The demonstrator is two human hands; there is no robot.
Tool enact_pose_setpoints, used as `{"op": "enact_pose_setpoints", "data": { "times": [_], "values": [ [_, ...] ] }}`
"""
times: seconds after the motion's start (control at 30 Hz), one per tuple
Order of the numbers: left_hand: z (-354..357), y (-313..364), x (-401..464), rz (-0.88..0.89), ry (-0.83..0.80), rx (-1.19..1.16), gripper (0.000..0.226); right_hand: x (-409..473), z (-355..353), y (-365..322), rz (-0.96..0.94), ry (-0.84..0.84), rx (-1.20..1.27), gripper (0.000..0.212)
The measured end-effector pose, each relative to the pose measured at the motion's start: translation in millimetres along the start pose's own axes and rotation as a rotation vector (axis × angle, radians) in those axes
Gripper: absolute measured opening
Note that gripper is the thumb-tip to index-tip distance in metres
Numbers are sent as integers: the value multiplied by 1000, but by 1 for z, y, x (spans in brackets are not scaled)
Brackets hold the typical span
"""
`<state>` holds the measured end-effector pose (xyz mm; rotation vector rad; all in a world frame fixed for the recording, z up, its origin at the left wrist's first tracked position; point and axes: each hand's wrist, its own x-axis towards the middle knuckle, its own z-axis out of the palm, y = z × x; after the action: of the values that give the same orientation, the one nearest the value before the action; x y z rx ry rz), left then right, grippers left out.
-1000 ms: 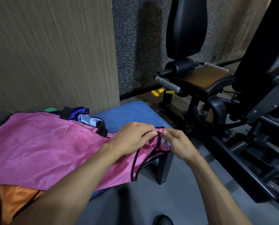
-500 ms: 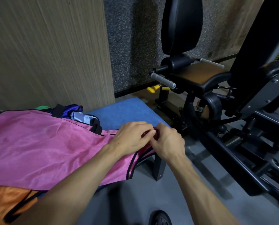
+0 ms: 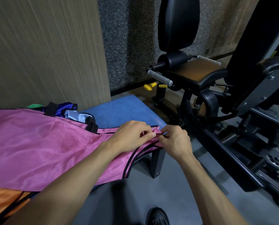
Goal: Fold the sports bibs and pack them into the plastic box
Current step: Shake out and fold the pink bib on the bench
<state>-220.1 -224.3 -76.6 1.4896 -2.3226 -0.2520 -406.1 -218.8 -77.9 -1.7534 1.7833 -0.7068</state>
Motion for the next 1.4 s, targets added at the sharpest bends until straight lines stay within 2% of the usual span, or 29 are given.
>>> {"op": "enact_pose_setpoints", "data": {
  "times": [0.1,0.2,0.27,0.37,0.63,0.87,0.93,1.03,1.1,1.17,1.3,1.37,1.4],
  "values": [
    [8,-6,3,-50,8,-51,52,4,-1,15,37,-147,246,16],
    [15,-16,14,-118,73,-25,31,6,-1,25,95,-237,298,23],
    [20,-19,26,-163,38,-28,17,6,0,26,116,-259,313,28],
    [31,-16,45,-192,-28,-38,25,7,2,24,133,-254,323,28],
    [54,-7,59,-170,41,-12,15,7,6,24,154,-199,316,7],
    [57,-16,63,-199,93,5,14,9,8,34,153,-196,160,11],
    [59,-16,63,-194,106,9,15,10,7,36,152,-235,117,16],
    [59,-17,63,-171,137,6,15,13,2,43,145,-305,45,12],
    [59,-18,62,-149,168,-5,14,20,-1,46,166,-228,66,10],
    [60,-19,61,-125,171,4,14,25,0,43,226,-160,180,21],
    [65,-19,56,-115,162,23,15,26,22,31,290,-240,244,68],
    [62,-18,53,-107,166,22,16,27,31,30,295,-220,236,72],
    [58,-18,50,-97,171,24,21,28,32,29,299,-198,232,63]
  ]
}}
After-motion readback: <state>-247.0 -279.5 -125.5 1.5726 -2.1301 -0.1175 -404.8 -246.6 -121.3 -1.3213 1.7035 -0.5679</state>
